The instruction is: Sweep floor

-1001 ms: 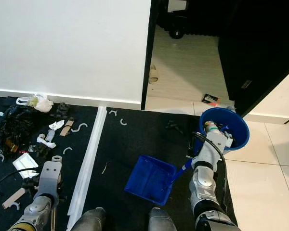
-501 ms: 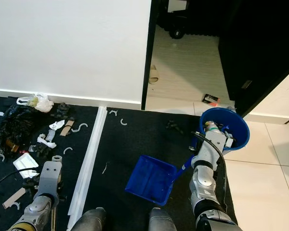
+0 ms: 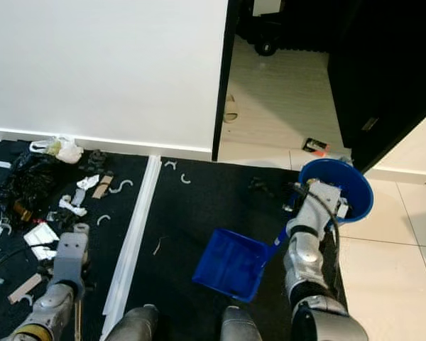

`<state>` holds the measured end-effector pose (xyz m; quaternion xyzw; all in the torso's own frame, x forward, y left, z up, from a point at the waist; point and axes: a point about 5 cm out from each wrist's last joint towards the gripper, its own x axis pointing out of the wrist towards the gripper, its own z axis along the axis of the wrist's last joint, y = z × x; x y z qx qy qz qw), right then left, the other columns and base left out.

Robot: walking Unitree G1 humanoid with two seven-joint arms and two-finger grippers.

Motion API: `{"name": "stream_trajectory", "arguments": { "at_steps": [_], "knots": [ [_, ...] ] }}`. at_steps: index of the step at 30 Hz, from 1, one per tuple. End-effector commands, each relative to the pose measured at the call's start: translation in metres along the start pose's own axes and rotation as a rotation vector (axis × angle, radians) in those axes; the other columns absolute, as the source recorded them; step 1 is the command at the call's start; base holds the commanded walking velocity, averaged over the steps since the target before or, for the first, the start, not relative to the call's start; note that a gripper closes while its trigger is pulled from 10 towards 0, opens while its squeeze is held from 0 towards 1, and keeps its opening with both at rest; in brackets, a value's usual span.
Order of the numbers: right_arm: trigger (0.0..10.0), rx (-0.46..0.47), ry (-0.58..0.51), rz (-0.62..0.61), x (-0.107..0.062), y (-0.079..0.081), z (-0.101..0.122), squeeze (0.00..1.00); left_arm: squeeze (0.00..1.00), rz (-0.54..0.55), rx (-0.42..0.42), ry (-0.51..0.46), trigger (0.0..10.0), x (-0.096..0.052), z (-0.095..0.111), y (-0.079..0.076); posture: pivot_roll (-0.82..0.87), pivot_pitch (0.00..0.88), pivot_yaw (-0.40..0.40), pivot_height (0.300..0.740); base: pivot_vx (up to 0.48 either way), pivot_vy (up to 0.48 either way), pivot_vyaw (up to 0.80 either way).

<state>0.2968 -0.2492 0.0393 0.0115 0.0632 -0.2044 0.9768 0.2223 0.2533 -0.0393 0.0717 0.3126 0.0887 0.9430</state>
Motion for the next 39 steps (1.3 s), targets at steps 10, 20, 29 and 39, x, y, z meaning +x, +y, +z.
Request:
{"name": "stream_trajectory", "arguments": {
  "at_steps": [10, 20, 29, 39],
  "knots": [
    [10.0, 0.1, -0.042, 0.107, 0.018, -0.001, 0.027, 0.0, 0.0, -0.005, 0.116, -0.24, 10.0, 0.006, 0.055, 0.021, 0.12, 0.053, -0.045, 0.74, 0.0, 0.0, 0.0],
    [10.0, -0.008, -0.063, 0.299, 0.014, 0.015, 0.026, 0.0, 0.0, -0.064, 0.211, -0.3, 10.0, 0.003, 0.06, 0.017, 0.11, 0.052, -0.048, 0.74, 0.0, 0.0, 0.0],
    [10.0, 0.047, -0.046, 0.329, 0.013, 0.016, 0.024, 0.0, 0.0, -0.094, 0.224, -0.425, 10.0, 0.001, 0.089, 0.016, 0.12, 0.059, -0.05, 0.74, 0.0, 0.0, 0.0],
    [10.0, 0.09, -0.077, 0.309, 0.013, 0.014, 0.027, 0.0, 0.0, -0.148, 0.271, -0.532, 10.0, -0.001, 0.12, 0.005, 0.12, 0.057, -0.041, 0.74, 0.0, 0.0, 0.0]
  ]
}}
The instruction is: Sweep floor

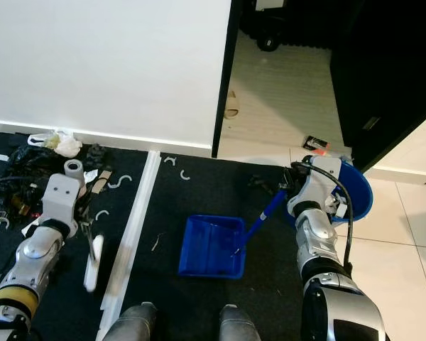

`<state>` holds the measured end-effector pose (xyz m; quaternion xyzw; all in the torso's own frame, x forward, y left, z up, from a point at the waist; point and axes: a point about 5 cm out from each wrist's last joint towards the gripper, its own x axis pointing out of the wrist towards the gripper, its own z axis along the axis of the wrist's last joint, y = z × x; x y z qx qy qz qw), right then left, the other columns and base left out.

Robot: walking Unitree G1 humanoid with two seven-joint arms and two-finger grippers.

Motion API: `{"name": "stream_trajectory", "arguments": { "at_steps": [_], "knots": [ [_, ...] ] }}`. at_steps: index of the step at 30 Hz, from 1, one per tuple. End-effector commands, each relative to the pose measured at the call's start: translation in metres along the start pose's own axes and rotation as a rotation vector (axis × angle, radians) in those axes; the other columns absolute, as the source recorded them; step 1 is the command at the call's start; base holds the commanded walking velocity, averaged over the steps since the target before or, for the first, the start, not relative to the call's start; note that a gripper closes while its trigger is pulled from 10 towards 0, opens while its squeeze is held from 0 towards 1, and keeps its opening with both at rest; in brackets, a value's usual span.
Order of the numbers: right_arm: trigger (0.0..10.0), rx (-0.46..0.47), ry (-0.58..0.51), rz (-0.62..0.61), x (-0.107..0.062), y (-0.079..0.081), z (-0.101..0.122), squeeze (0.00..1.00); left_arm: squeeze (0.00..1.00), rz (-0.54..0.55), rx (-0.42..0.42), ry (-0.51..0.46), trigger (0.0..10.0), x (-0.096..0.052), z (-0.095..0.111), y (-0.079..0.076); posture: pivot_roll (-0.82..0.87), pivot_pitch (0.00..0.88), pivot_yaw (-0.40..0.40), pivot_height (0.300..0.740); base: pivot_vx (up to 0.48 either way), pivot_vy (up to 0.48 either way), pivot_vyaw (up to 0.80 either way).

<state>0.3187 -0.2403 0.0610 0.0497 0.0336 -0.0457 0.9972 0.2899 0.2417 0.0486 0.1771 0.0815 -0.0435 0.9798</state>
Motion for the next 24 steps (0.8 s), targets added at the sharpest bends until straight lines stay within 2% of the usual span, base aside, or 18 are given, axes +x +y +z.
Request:
{"name": "stream_trajectory", "arguments": {
  "at_steps": [1, 12, 19, 23, 24],
  "knots": [
    [10.0, 0.02, -0.039, -0.017, -0.001, -0.003, 0.003, 0.0, 0.0, 0.006, 0.028, -0.032, 10.0, 0.002, 0.008, 0.01, 0.12, 0.057, -0.041, 0.74, 0.0, 0.0, 0.0],
    [10.0, 0.017, -0.031, -0.023, -0.001, 0.0, 0.002, 0.0, 0.0, 0.009, 0.008, -0.081, 10.0, 0.005, 0.023, 0.012, 0.12, 0.06, -0.044, 0.74, 0.0, 0.0, 0.0],
    [10.0, 0.037, -0.035, 0.004, 0.002, 0.01, 0.002, 0.0, 0.0, 0.002, 0.026, -0.091, 10.0, 0.006, 0.027, 0.015, 0.12, 0.06, -0.046, 0.74, 0.0, 0.0, 0.0],
    [10.0, -0.001, -0.032, 0.022, 0.003, 0.014, 0.002, 0.0, 0.0, 0.008, 0.022, -0.092, 10.0, 0.008, 0.03, 0.015, 0.13, 0.06, -0.05, 0.74, 0.0, 0.0, 0.0],
    [10.0, 0.0, -0.028, 0.032, 0.003, 0.015, 0.002, 0.04, 0.0, 0.012, 0.015, -0.092, 10.0, 0.008, 0.031, 0.015, 0.13, 0.06, -0.05, 0.74, 0.0, 0.0, 0.49]
  ]
}}
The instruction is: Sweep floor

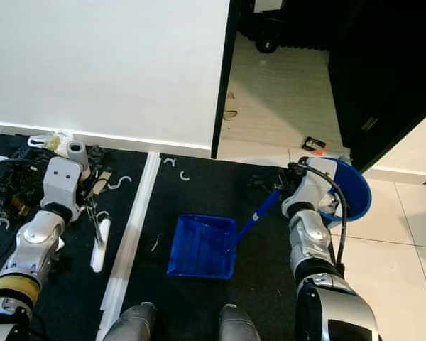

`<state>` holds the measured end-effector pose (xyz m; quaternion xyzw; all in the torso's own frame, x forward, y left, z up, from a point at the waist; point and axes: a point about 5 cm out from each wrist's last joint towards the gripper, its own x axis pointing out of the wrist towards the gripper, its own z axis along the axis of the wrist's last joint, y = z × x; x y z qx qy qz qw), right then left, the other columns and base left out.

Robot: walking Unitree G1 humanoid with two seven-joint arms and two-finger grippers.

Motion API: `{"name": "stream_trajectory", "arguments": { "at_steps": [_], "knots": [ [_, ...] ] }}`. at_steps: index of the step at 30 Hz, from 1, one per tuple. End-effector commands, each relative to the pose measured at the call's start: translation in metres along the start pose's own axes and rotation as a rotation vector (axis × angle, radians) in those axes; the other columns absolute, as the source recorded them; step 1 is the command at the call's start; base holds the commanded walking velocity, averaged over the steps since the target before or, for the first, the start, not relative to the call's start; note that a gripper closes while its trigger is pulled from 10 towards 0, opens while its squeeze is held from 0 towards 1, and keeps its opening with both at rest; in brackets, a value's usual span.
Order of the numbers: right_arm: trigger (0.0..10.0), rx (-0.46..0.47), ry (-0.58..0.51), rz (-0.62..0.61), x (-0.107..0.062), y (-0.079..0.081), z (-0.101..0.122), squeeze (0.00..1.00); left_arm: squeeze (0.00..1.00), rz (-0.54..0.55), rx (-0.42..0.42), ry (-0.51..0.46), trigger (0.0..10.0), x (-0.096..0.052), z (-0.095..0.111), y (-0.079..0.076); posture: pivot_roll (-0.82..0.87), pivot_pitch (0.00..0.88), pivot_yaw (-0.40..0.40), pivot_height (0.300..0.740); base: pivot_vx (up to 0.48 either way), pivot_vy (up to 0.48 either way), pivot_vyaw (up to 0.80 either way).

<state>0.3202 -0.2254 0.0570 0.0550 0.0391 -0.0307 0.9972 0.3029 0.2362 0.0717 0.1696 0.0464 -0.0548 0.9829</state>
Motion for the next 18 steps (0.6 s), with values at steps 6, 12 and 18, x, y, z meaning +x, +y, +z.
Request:
{"name": "stream_trajectory", "arguments": {
  "at_steps": [6, 12, 18],
  "knots": [
    [10.0, -0.023, -0.042, 0.006, 0.0032, 0.0024, 0.0076, 0.11, 0.0, 0.03, 0.007, -0.029, 10.0, 0.0016, 0.0094, 0.0093, 0.13, 0.061, -0.049, 0.74, 0.0, 0.0, 0.8],
    [10.0, 0.018, -0.066, 0.002, 0.0037, 0.0015, 0.0105, 0.0, 0.0, 0.037, 0.001, -0.026, 10.0, 0.0012, 0.0097, 0.0087, 0.13, 0.063, -0.048, 0.74, 0.0, 0.0, 0.79],
    [10.0, 0.045, -0.082, -0.002, 0.0042, 0.0012, 0.0126, 0.0, 0.0, 0.045, -0.006, -0.02, 10.0, -0.0002, 0.0091, 0.0094, 0.13, 0.07, -0.051, 0.74, 0.0, 0.0, 0.72]
  ]
}}
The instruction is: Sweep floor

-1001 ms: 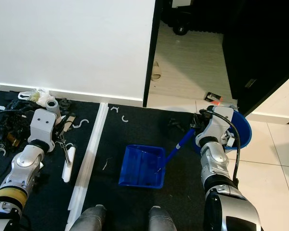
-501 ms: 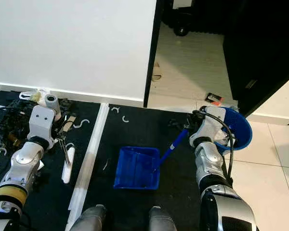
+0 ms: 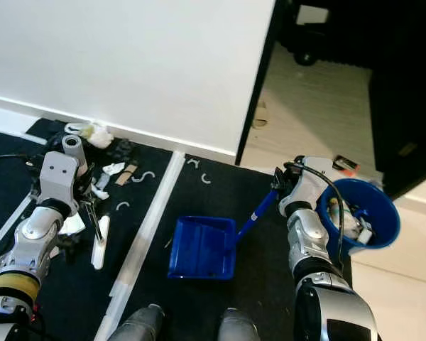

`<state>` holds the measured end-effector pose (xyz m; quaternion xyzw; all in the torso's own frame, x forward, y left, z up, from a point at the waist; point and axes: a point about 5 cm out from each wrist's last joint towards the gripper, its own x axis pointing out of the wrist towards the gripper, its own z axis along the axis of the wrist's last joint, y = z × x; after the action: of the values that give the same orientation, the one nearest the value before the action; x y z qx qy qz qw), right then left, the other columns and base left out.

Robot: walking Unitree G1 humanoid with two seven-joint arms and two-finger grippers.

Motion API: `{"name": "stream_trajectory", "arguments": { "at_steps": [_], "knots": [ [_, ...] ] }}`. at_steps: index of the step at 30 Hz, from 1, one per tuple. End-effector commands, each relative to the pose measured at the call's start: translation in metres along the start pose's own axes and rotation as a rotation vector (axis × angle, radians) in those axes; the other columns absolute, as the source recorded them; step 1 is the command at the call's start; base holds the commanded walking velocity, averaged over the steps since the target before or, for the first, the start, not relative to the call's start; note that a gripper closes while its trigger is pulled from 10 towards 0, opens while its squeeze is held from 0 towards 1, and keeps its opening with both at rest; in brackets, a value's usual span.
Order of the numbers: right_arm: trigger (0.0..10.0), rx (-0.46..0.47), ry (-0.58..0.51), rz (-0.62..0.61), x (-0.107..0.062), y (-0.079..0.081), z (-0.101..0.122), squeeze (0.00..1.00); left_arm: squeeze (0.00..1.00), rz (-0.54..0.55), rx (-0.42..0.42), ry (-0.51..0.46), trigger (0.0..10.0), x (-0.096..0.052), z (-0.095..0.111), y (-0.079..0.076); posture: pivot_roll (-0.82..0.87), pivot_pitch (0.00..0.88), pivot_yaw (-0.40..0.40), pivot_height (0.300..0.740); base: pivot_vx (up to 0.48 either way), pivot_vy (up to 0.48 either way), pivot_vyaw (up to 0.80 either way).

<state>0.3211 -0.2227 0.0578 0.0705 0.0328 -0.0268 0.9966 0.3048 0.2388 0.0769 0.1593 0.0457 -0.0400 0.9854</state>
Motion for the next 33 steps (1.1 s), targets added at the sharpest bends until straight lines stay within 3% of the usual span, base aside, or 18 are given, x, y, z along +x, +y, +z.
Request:
{"name": "stream_trajectory", "arguments": {
  "at_steps": [1, 14, 21, 25, 33],
  "knots": [
    [10.0, 0.015, -0.071, -0.012, 0.004, -0.001, 0.012, 0.0, 0.0, 0.018, 0.013, -0.02, 10.0, -0.001, 0.005, 0.005, 0.13, 0.07, -0.051, 0.74, 0.0, 0.0, 0.69],
    [10.0, 0.0, -0.048, 0.028, 0.004, 0.005, 0.009, 0.0, 0.0, 0.055, -0.077, 0.022, 10.0, -0.003, 0.0, 0.005, 0.13, 0.058, -0.058, 0.74, 0.0, 0.0, 0.71],
    [10.0, -0.017, -0.034, 0.001, 0.005, 0.003, 0.008, 0.0, 0.0, 0.054, -0.073, 0.021, 10.0, -0.002, 0.003, 0.006, 0.14, 0.056, -0.059, 0.74, 0.0, 0.0, 0.73],
    [10.0, -0.035, -0.026, -0.057, 0.004, -0.003, 0.008, 0.0, 0.0, 0.039, -0.07, 0.002, 10.0, 0.0, 0.008, 0.005, 0.14, 0.055, -0.06, 0.74, 0.0, 0.0, 0.0],
    [10.0, -0.045, -0.04, -0.084, 0.003, -0.005, 0.009, 0.0, 0.0, 0.041, -0.114, -0.012, 10.0, 0.003, 0.013, 0.003, 0.14, 0.054, -0.057, 0.74, 0.427, 0.0, 0.0]
  ]
}}
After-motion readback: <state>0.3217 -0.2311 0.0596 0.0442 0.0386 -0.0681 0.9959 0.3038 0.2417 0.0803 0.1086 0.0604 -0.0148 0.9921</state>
